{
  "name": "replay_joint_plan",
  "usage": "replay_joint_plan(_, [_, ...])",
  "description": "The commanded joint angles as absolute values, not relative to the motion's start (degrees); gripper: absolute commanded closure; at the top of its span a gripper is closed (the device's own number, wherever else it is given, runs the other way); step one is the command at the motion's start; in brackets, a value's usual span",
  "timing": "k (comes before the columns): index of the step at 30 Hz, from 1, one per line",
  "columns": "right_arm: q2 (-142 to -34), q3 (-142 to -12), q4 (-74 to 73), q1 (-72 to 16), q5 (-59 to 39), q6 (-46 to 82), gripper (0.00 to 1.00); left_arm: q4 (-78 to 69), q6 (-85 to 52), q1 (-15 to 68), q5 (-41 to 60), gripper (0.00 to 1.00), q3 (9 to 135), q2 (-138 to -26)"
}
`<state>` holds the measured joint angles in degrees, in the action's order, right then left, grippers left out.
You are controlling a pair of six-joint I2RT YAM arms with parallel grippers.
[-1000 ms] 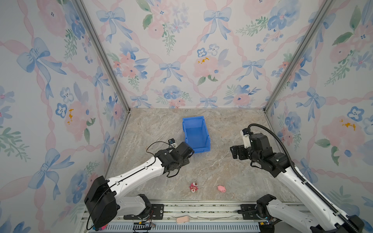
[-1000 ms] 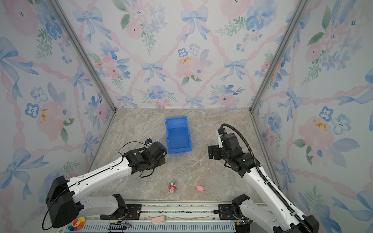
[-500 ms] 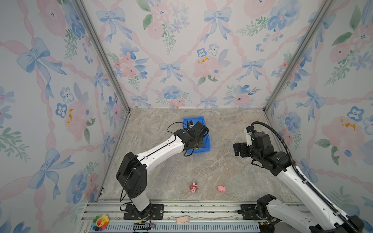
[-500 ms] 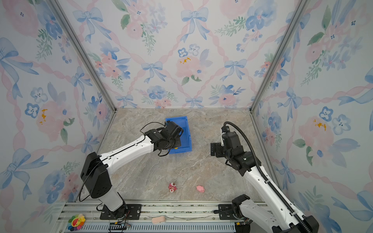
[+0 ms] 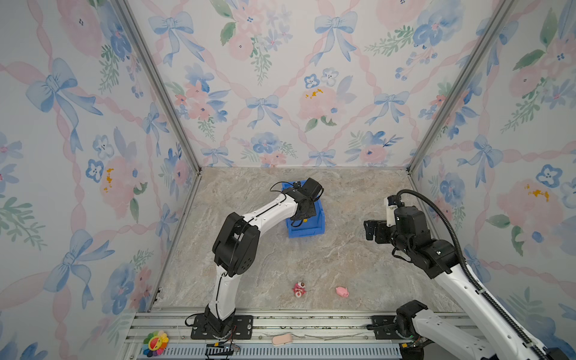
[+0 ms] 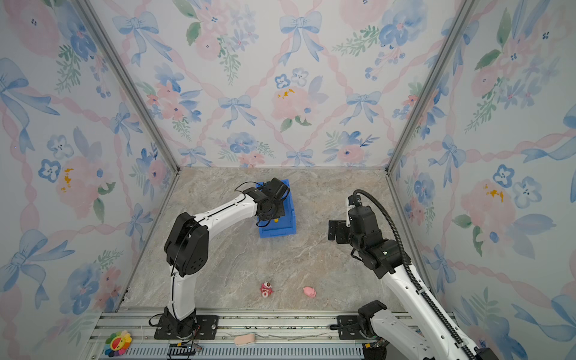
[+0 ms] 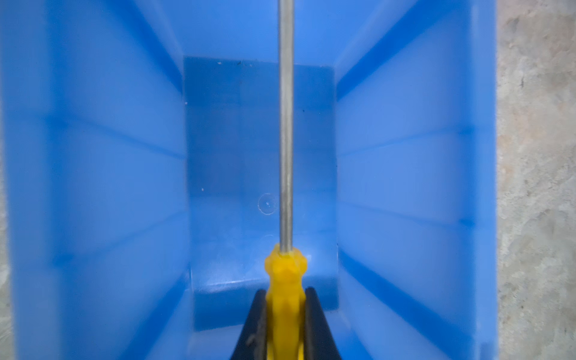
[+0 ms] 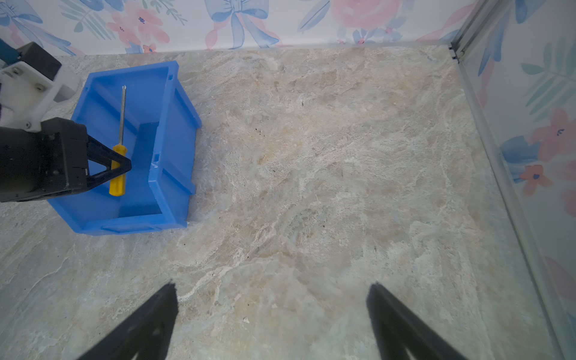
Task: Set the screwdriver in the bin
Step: 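Lower the screwdriver into the blue bin and open the left gripper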
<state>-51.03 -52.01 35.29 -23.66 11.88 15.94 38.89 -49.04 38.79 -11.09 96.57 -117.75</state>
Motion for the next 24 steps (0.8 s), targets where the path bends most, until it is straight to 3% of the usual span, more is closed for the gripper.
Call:
replay_joint_plan(1, [-51.4,-52.3,36.3,-23.2,12.9,16.8,0.03,39.7,-48.0,38.5,-11.0,1.00,97.8,-119.6])
replay_joint_plan(16, [-54.6,-55.3,35.4,-23.2,12.6,14.9,0.03,39.6,-48.9,38.6,-11.4,1.00,99.4,-126.3])
replay_joint_plan(24, [-52.6,-54.6,35.6,-22.6,12.8,15.2,0.03,39.6,-49.2,39.2,-12.3,0.79,99.5,-126.0])
